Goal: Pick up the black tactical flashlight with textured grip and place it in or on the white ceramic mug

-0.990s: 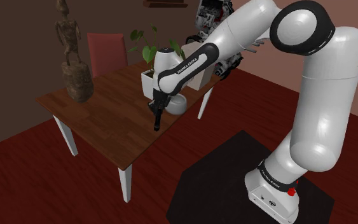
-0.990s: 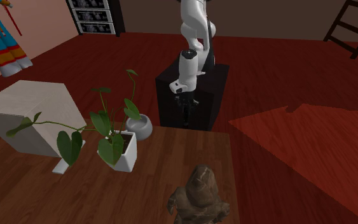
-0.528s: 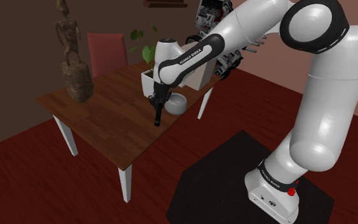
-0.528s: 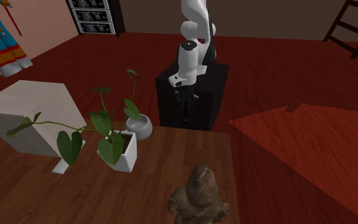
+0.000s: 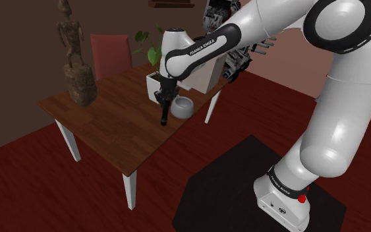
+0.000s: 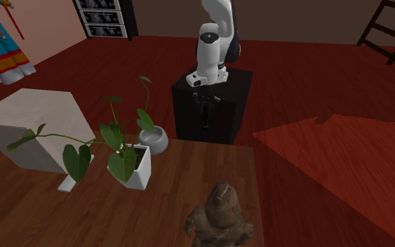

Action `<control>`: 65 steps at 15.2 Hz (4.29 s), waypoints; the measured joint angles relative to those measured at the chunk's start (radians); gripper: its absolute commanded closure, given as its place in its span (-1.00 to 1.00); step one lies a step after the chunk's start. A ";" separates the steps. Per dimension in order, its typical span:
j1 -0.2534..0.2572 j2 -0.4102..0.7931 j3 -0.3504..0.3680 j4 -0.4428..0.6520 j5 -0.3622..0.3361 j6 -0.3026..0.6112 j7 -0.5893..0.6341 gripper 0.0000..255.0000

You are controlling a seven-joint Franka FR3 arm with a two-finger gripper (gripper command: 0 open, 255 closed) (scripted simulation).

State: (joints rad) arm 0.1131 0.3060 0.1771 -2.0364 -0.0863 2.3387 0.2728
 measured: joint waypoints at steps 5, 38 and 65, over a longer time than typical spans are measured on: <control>-0.005 -0.041 0.004 0.016 0.012 -0.056 -0.011 1.00; -0.282 0.349 -0.129 0.780 0.048 -0.423 -0.460 1.00; -0.282 0.441 -0.133 0.669 0.043 -0.220 -0.456 -1.00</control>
State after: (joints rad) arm -0.1691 0.7470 0.0442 -1.3670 -0.0434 2.1187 -0.1837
